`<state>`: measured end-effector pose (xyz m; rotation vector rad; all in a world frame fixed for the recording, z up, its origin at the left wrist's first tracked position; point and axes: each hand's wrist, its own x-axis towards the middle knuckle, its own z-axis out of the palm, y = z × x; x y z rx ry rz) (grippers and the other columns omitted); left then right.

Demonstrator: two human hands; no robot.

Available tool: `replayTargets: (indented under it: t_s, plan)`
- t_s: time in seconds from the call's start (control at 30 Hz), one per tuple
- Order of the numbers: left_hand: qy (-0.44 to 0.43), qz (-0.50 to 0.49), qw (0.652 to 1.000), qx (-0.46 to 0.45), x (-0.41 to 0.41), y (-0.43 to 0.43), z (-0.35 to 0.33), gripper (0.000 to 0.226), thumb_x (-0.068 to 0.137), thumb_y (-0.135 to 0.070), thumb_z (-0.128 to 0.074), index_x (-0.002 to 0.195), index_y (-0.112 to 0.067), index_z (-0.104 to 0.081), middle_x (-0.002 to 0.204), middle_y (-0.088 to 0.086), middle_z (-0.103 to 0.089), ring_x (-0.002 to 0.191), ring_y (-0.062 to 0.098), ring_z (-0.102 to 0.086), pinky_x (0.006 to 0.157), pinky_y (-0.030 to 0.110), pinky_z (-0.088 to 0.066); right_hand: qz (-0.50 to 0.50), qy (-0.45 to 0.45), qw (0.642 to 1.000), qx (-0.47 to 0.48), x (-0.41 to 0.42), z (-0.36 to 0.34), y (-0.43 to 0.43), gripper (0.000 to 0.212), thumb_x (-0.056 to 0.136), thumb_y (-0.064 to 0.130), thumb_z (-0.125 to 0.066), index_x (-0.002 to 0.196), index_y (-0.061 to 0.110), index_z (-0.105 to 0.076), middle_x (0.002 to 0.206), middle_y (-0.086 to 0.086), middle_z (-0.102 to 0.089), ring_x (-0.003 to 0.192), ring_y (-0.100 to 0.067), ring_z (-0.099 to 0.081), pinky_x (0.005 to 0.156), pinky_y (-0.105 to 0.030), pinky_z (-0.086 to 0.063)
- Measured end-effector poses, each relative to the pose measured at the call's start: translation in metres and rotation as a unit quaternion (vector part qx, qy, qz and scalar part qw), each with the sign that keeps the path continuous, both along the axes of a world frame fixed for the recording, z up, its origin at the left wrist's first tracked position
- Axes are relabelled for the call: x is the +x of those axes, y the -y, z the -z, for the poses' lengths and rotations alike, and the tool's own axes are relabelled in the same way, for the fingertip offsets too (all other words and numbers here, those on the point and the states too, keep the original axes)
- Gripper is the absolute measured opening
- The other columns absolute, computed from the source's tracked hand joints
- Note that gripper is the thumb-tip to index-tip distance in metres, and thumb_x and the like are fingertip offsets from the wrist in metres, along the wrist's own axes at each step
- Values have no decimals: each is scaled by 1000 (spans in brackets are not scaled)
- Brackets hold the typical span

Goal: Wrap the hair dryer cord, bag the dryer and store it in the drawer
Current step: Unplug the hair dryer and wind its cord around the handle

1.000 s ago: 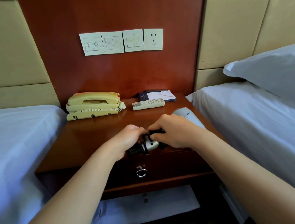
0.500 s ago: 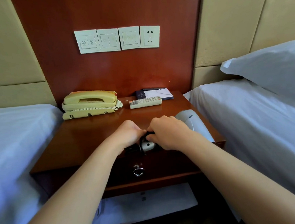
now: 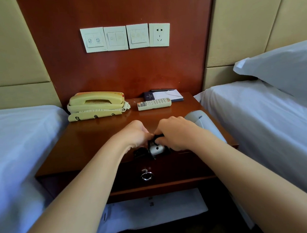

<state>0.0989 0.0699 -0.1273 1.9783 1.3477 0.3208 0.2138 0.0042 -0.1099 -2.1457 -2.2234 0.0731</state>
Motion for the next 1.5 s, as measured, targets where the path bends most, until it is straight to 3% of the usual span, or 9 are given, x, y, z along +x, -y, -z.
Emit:
replayTargets:
  t_s: [0.2, 0.37, 0.53, 0.73, 0.9, 1.07, 1.17, 1.33, 1.5]
  plan:
    - [0, -15, 1000, -6, 8, 1, 2, 38, 91, -17, -55, 54, -9, -54, 54, 6, -53, 48, 17, -48, 50, 20, -43, -3, 12, 1000, -23, 1, -1, -5, 38, 90, 33, -55, 122, 12, -55, 120, -15, -58, 113, -38, -51, 92, -42, -45]
    - [15, -28, 999, 37, 14, 0, 3, 43, 88, -18, -55, 46, -12, -51, 50, 6, -47, 52, 22, -42, 63, 28, -36, 20, 3, 1000, 22, 6, 4, -4, 36, 93, 32, -51, 122, 12, -55, 118, -15, -59, 112, -38, -52, 77, -36, -39]
    - [60, -28, 997, 40, 7, 1, -2, 27, 87, -7, -51, 77, -13, -76, 87, 10, -71, 88, 27, -65, 82, 34, -53, 32, -29, 996, 74, 7, 17, -3, 29, 92, 34, -53, 106, 9, -61, 104, -14, -63, 99, -37, -57, 69, -36, -41]
    - [54, -31, 994, 95, 2, 9, -3, 14, 86, -13, -61, 90, -13, -74, 93, 7, -70, 90, 23, -63, 71, 24, -45, -12, -71, 992, 106, 15, 24, 2, 24, 96, 26, -46, 109, 8, -55, 103, -13, -64, 96, -35, -58, 73, -39, -43]
    - [67, -62, 989, 120, 3, 9, 2, 5, 83, -18, -67, 85, -19, -71, 95, 6, -70, 96, 25, -64, 84, 30, -51, -14, -130, 977, 167, 21, 26, 6, 24, 93, 24, -51, 107, 9, -65, 103, -10, -63, 97, -27, -57, 81, -38, -45]
    - [122, -114, 983, 76, 2, 0, 16, 15, 80, -18, -70, 94, -13, -73, 100, 7, -71, 98, 24, -64, 84, 30, -50, -15, -12, 972, 233, 16, 26, -4, 26, 94, 32, -47, 110, 23, -66, 107, 0, -62, 103, -24, -52, 62, -30, -37]
    - [145, -125, 981, 34, 1, -5, 23, 14, 82, -16, -69, 94, -9, -72, 100, 10, -70, 96, 25, -62, 81, 28, -46, -8, 21, 973, 229, 11, 26, -13, 25, 94, 33, -46, 109, 25, -65, 108, 1, -60, 102, -27, -56, 61, -29, -33]
    - [137, -80, 987, 25, -4, -7, 27, 11, 84, -20, -68, 89, -11, -70, 98, 9, -70, 98, 25, -63, 90, 36, -49, 34, -60, 963, 261, 14, 32, -14, 32, 90, 37, -55, 116, 21, -63, 114, -1, -62, 98, -31, -62, 69, -32, -42]
    - [139, -42, 989, 41, -6, -3, 21, 15, 86, -23, -65, 95, -12, -71, 100, 2, -67, 97, 16, -57, 75, 26, -39, 52, -124, 951, 279, 22, 41, -2, 25, 91, 35, -54, 106, 21, -68, 109, 2, -62, 93, -26, -63, 69, -33, -44]
